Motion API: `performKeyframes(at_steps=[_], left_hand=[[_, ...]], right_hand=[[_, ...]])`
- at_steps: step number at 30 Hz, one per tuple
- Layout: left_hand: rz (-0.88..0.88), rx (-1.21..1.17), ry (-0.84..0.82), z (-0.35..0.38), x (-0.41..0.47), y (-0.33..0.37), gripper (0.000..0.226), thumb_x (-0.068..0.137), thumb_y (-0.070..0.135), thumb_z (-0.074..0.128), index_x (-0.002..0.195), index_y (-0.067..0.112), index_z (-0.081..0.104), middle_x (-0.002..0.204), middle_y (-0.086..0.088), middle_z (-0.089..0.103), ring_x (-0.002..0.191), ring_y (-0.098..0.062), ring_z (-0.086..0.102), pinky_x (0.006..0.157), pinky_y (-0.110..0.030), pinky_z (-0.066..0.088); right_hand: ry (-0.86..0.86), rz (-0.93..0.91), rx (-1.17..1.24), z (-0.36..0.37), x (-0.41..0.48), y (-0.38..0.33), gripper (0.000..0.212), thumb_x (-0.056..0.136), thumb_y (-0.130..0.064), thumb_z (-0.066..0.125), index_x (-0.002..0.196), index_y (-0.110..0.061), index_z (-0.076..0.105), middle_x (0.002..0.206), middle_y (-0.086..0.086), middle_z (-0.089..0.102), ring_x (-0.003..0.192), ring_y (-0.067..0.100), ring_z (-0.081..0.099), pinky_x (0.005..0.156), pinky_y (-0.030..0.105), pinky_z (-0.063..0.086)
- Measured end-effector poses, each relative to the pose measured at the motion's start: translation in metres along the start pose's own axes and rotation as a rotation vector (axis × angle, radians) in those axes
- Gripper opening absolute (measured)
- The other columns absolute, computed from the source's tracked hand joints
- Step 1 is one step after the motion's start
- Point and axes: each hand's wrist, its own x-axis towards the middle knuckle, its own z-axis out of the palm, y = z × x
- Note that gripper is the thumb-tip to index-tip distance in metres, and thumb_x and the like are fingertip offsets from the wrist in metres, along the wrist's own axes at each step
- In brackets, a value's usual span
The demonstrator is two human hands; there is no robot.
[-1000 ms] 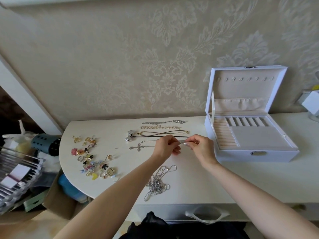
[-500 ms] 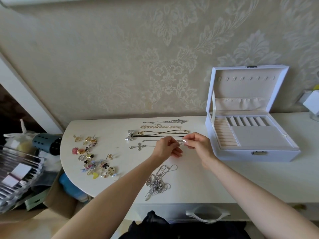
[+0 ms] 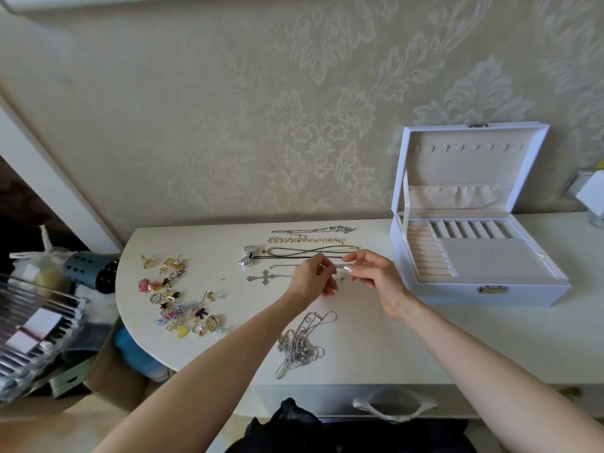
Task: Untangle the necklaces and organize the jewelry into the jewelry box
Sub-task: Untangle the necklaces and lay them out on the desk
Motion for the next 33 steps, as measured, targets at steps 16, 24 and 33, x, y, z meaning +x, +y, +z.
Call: performKeyframes(at_steps=[16, 24, 33], left_hand=[[0.089, -0.019, 0.03, -0.005, -0.002, 0.001, 0.012, 0.096, 0.006, 0.045, 0.084, 0.008, 0.049, 0.062, -0.008, 0.063, 0.045, -0.015, 0.054, 0.047, -0.021, 0.045], [0.105, -0.042, 0.033, -0.007, -0.003, 0.0, 0.012, 0.098, 0.008, 0.042, 0.087, 0.007, 0.047, 0.063, -0.008, 0.063, 0.048, -0.02, 0.055, 0.047, -0.023, 0.045], [0.008, -0.014, -0.012, -0.006, -0.004, -0.002, 0.008, 0.094, 0.007, 0.045, 0.086, 0.006, 0.047, 0.069, -0.011, 0.065, 0.049, -0.015, 0.057, 0.049, -0.021, 0.048]], right_hand=[[0.193, -0.054, -0.199, 0.005, 0.006, 0.015, 0.039, 0.075, 0.02, 0.057, 0.091, -0.014, 0.066, 0.085, 0.005, 0.061, 0.075, 0.017, 0.058, 0.06, 0.008, 0.046], [0.26, -0.036, -0.237, 0.005, 0.006, 0.019, 0.024, 0.076, 0.01, 0.066, 0.088, -0.01, 0.07, 0.074, 0.003, 0.061, 0.07, 0.012, 0.056, 0.061, 0.011, 0.043], [0.142, -0.011, 0.086, 0.007, 0.005, 0.003, 0.025, 0.082, 0.009, 0.061, 0.097, -0.011, 0.065, 0.079, 0.006, 0.065, 0.068, 0.015, 0.063, 0.06, 0.019, 0.046]])
